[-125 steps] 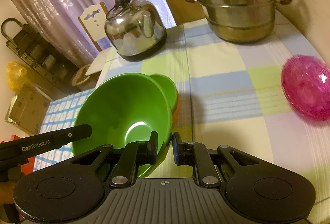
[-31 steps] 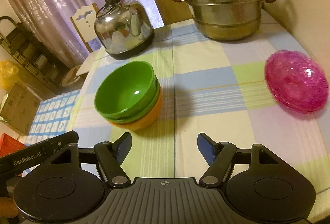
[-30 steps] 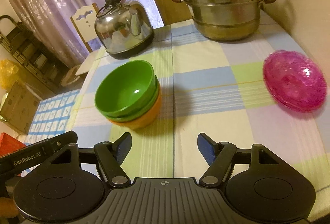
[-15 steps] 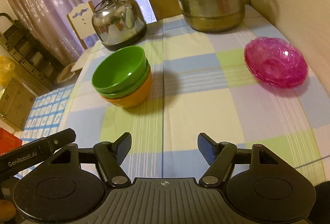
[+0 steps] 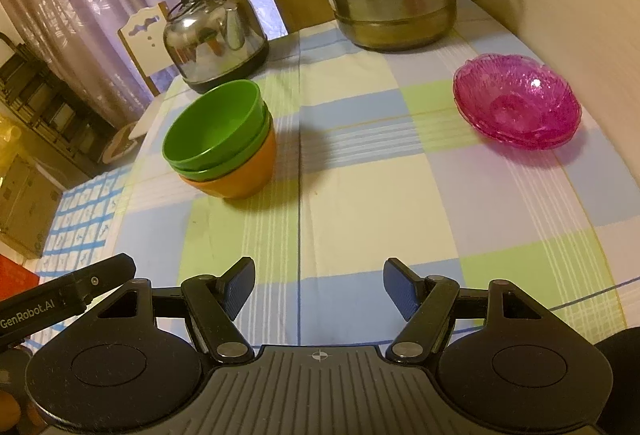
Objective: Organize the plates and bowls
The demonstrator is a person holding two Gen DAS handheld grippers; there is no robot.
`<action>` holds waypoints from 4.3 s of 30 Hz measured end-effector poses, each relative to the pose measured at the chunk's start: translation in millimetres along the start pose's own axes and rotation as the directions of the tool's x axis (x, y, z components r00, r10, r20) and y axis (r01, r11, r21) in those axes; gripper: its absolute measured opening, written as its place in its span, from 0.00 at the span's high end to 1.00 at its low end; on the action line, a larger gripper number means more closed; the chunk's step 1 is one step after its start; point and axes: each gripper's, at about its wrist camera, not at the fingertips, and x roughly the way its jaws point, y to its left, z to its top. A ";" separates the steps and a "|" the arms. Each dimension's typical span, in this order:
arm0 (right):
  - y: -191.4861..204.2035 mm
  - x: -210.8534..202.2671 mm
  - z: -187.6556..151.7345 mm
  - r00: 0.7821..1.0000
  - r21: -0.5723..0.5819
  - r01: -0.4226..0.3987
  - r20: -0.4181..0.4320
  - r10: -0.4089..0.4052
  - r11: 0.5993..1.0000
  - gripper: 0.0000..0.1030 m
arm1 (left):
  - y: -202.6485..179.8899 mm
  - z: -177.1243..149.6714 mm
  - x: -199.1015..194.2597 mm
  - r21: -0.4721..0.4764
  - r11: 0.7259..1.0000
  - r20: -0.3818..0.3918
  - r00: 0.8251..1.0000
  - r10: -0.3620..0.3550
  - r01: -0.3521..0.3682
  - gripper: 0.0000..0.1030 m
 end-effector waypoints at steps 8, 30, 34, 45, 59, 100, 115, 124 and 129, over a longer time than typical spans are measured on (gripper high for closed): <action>-5.9 2.1 0.0 1.000 0.023 0.003 -0.009 -0.002 1.000 0.31 | -1.9 -1.3 3.0 -0.004 1.000 -0.012 1.000 -0.007 0.007 0.14; -11.7 9.6 4.9 1.000 0.058 0.005 -0.029 -0.003 0.998 0.31 | 13.6 12.7 18.0 -0.100 0.992 -0.023 0.997 -0.074 0.071 0.13; -9.0 14.1 13.4 1.000 0.056 0.002 -0.028 0.000 0.998 0.31 | 24.5 23.4 25.9 -0.138 0.987 -0.027 0.996 -0.084 0.079 0.13; 10.8 44.6 66.1 0.998 0.045 -0.057 -0.016 0.058 0.997 0.31 | 55.0 78.0 61.9 -0.202 0.977 -0.025 0.997 -0.069 0.063 0.13; 36.4 131.0 139.0 0.992 0.066 -0.097 -0.078 0.102 0.993 0.32 | 79.3 127.9 146.8 -0.286 0.953 -0.101 0.986 -0.132 0.098 0.19; 49.1 227.9 142.1 0.962 0.081 -0.040 -0.265 0.060 0.996 0.75 | 77.2 129.3 224.9 -0.238 0.967 -0.234 0.961 -0.150 0.093 0.69; 42.7 215.9 132.2 0.965 0.095 -0.029 -0.255 0.053 0.995 0.78 | 67.8 117.1 210.6 -0.189 0.978 -0.257 0.956 -0.141 0.093 0.73; 33.1 187.8 116.1 0.968 0.103 -0.028 -0.244 0.052 0.994 0.78 | 53.5 102.2 186.4 -0.175 0.979 -0.255 0.956 -0.145 0.102 0.72; 27.1 167.5 110.0 0.972 0.114 -0.037 -0.226 0.062 0.993 0.78 | 42.5 98.4 166.9 -0.162 0.980 -0.245 0.958 -0.152 0.114 0.72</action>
